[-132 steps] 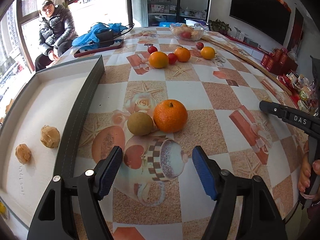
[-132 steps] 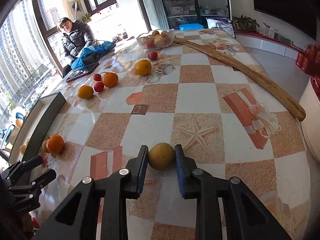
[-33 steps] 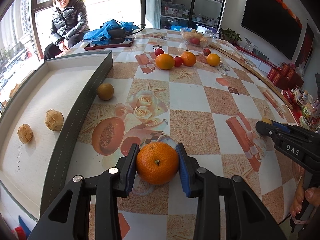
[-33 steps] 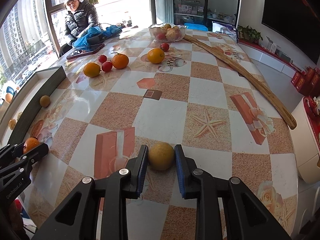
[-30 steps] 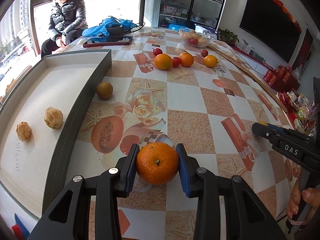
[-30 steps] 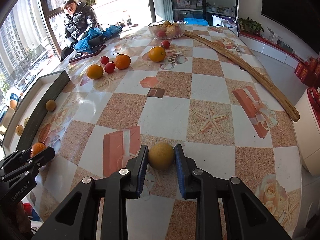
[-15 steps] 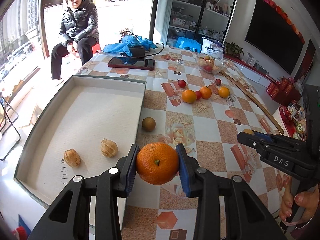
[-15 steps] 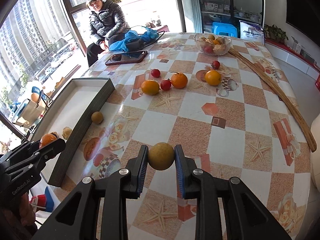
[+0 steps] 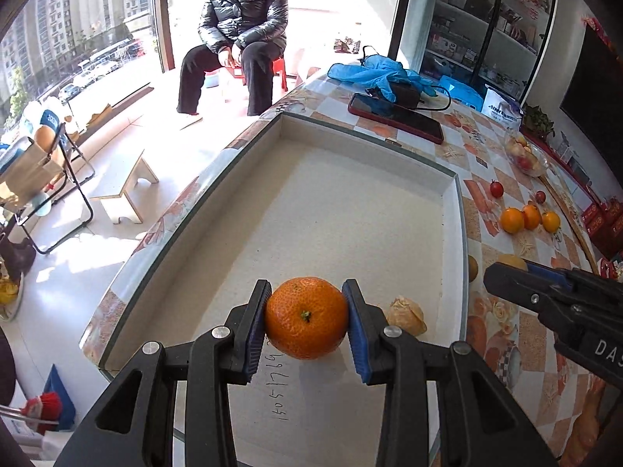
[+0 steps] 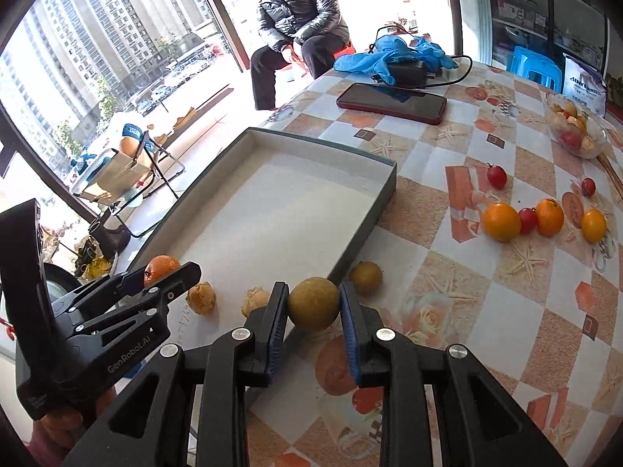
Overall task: Organize fruits
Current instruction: 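Carry the mandarin and yellow fruit over the white tray and open both grippers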
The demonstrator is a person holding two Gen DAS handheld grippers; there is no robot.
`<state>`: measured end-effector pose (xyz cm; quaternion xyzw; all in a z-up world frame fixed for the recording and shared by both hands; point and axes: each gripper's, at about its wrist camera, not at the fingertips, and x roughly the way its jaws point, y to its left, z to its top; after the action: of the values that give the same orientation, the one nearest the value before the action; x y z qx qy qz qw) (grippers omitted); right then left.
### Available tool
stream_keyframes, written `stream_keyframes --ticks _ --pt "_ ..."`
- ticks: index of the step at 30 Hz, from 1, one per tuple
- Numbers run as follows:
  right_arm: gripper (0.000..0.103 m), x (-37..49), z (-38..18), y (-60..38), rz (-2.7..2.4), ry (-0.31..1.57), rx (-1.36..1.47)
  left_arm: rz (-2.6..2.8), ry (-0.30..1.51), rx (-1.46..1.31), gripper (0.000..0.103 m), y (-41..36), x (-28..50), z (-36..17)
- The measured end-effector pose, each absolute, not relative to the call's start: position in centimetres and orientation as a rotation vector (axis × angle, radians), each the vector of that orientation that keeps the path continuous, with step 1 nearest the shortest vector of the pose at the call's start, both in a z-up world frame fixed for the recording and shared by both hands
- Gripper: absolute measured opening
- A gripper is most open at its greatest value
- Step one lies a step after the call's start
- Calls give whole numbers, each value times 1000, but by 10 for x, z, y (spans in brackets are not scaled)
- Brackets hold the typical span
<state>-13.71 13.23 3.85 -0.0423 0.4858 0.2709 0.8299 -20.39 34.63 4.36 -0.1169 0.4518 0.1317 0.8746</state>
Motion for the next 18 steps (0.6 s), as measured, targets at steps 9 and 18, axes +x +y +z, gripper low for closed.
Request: stream_keyframes --ticks 9,18 --pt "28 -122 18 183 640 1080 -111 320 952 -215 41 354 -201 28" --pt "42 -122 20 187 644 1070 -134 317 897 -175 79 348 -203 33"
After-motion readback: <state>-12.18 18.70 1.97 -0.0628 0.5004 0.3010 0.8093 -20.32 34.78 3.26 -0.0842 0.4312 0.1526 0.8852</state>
